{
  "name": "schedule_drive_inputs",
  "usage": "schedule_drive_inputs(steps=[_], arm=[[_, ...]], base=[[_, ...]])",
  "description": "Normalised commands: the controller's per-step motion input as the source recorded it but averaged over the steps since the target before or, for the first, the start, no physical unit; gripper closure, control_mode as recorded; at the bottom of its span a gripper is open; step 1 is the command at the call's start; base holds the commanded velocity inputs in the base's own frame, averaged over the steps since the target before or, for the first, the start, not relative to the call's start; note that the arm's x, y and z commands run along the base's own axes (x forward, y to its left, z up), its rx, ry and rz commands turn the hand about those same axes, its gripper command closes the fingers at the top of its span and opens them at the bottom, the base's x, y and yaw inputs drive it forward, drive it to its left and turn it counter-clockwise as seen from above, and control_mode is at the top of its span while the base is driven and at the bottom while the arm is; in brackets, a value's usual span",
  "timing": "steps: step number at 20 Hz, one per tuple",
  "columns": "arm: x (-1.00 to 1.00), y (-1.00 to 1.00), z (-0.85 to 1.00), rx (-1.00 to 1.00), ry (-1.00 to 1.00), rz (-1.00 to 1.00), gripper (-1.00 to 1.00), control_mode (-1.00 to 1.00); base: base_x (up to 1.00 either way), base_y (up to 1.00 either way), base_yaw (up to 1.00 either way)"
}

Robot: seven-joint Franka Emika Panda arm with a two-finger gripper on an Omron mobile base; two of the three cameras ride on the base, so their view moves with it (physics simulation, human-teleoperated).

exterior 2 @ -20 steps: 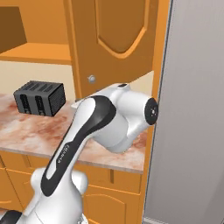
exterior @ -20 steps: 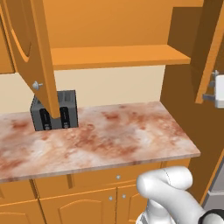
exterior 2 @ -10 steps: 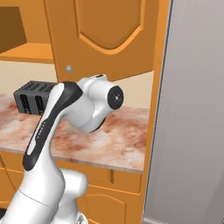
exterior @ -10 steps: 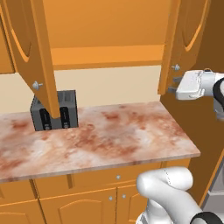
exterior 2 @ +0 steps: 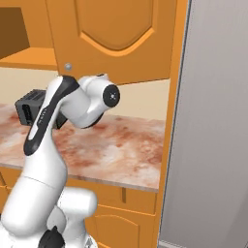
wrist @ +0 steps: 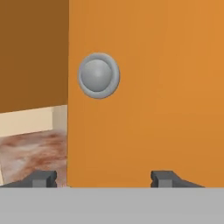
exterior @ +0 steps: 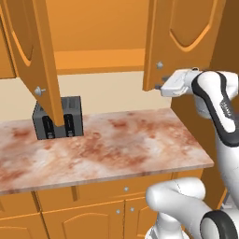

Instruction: Close all open cabinet doors.

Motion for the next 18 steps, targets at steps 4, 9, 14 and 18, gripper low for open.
schedule_drive_inputs(steps=[4, 9, 14, 18], arm=[[0.73, 0.45, 0.00, 0.00, 0.00, 0.00, -1.00, -1.00], [0.70, 0.47, 0.00, 0.00, 0.00, 0.00, -1.00, -1.00], [0.67, 0.45, 0.00, 0.00, 0.00, 0.00, -1.00, -1.00], [0.61, 0.46, 0.00, 0.00, 0.00, -0.02, -1.00, -1.00]], base=[[0.00, 0.00, 0.00], [0.00, 0.00, 0.00], [0.00, 0.00, 0.00], [0.00, 0.00, 0.00]])
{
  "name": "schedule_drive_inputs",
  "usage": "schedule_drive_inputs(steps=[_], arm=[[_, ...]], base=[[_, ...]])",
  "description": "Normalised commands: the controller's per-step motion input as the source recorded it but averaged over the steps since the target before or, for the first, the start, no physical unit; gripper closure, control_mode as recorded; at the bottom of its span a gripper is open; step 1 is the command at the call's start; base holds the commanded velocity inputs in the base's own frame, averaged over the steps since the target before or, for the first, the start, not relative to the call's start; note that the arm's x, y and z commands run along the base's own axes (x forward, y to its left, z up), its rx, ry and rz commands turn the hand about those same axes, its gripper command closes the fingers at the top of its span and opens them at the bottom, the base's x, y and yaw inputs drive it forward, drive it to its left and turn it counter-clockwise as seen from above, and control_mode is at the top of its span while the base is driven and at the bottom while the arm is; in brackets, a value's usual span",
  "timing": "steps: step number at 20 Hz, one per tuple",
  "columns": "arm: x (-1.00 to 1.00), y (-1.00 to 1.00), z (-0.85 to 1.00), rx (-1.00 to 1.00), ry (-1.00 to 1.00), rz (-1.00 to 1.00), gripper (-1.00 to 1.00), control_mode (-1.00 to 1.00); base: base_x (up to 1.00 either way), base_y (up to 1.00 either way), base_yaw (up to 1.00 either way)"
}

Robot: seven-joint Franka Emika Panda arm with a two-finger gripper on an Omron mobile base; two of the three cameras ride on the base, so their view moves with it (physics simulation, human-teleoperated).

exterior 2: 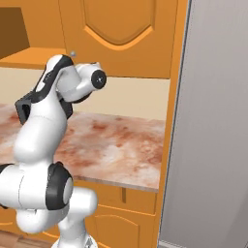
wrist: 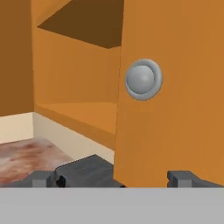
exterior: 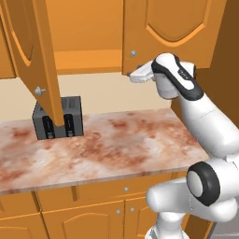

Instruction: Close all open cabinet doors.

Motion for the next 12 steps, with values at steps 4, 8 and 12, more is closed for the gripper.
schedule_drive_inputs(steps=[4, 8, 12], arm=[[0.51, 0.44, 0.00, -0.02, 0.02, -0.05, -1.00, -1.00], [0.41, 0.39, -0.02, -0.03, 0.06, -0.06, -1.00, -1.00], [0.46, 0.31, -0.16, -0.02, 0.11, -0.06, -1.00, -1.00]], base=[[0.00, 0.00, 0.00], [0.00, 0.00, 0.00], [0.00, 0.00, 0.00]])
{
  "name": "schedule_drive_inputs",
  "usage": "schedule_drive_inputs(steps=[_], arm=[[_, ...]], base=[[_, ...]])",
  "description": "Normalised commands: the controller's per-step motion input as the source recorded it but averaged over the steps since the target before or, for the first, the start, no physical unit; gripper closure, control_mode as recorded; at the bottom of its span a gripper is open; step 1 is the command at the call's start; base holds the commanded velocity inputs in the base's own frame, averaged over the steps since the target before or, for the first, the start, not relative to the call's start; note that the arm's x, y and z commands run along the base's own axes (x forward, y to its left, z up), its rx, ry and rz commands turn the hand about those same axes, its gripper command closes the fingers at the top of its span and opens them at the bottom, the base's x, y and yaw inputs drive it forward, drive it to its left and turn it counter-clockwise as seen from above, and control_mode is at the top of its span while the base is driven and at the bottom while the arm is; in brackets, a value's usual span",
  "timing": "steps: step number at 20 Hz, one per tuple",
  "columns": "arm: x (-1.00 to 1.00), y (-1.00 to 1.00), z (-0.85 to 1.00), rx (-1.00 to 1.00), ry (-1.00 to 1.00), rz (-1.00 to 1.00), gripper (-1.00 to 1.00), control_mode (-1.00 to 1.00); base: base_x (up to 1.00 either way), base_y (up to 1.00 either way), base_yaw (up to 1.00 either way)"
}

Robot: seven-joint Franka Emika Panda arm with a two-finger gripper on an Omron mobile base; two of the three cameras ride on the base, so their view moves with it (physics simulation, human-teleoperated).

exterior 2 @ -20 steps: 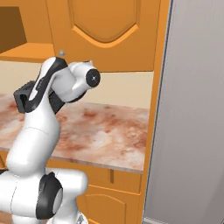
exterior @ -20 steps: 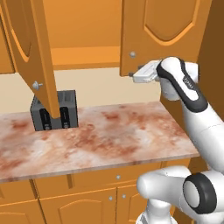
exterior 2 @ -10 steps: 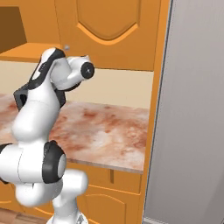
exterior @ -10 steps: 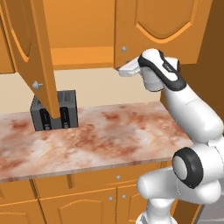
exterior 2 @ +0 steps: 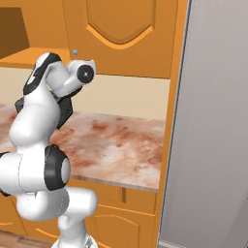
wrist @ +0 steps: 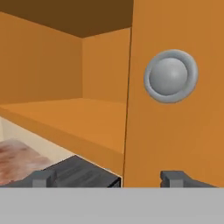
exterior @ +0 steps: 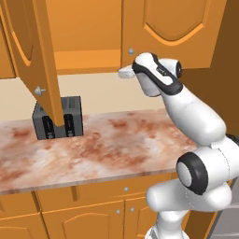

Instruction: Close all open cabinet doors.

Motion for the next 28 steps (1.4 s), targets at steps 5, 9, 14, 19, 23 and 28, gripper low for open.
schedule_drive_inputs(steps=[5, 9, 14, 19, 23, 28], arm=[[0.47, 0.14, -0.20, 0.00, 0.16, -0.04, -1.00, -1.00], [0.20, 0.16, -0.33, 0.00, 0.21, -0.03, -1.00, -1.00], [-0.31, 0.27, -0.41, 0.00, 0.15, 0.00, -1.00, -1.00], [-0.98, 0.34, -0.10, -0.04, -0.01, 0.00, -1.00, -1.00], [-1.00, 0.21, 0.00, -0.04, -0.07, 0.00, -1.00, -1.00], [-1.00, 0.20, 0.03, -0.04, -0.08, 0.00, -1.00, -1.00]], base=[[0.00, 0.00, 0.00], [0.00, 0.00, 0.00], [0.00, 0.00, 0.00], [0.00, 0.00, 0.00], [0.00, 0.00, 0.00], [0.00, 0.00, 0.00]])
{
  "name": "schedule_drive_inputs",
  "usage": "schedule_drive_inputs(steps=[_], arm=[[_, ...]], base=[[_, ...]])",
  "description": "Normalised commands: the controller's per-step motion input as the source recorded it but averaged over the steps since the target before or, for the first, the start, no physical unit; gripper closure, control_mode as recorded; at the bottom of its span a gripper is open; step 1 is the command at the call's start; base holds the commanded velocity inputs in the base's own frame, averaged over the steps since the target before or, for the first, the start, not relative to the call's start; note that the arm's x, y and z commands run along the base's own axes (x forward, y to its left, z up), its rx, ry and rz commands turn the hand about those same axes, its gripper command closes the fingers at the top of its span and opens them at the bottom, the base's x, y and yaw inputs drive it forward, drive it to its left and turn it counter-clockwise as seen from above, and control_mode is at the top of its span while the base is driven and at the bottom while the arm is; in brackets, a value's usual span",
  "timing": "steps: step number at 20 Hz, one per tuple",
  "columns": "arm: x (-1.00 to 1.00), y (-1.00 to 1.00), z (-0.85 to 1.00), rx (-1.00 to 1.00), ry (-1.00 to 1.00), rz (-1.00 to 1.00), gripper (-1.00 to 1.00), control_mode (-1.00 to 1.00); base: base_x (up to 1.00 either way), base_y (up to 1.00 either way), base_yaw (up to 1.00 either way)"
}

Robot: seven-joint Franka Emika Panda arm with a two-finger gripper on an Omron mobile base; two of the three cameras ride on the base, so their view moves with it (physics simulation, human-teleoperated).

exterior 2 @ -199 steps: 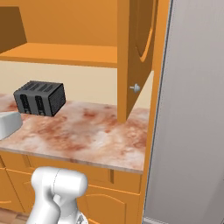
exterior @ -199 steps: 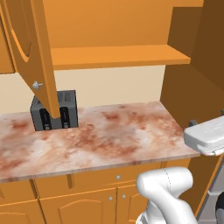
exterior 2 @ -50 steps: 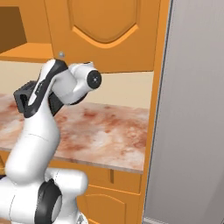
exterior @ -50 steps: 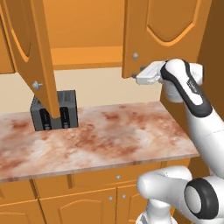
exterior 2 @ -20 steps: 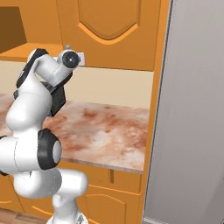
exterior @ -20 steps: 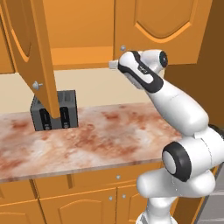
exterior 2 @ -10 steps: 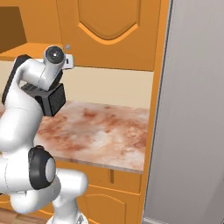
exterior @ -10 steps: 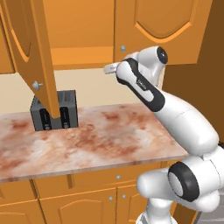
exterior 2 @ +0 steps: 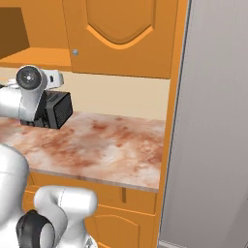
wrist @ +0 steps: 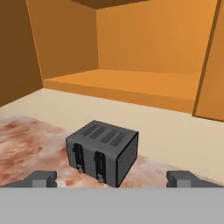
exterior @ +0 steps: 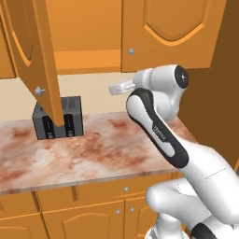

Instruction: Close all open cabinet doors.

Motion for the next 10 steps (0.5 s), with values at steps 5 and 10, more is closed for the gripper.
schedule_drive_inputs(steps=[5, 10], arm=[[-1.00, 0.28, 0.04, -0.05, -0.05, 0.00, -1.00, -1.00], [-1.00, 0.37, 0.01, -0.06, -0.03, 0.00, -1.00, -1.00]], base=[[0.00, 0.00, 0.00], [0.00, 0.00, 0.00]])
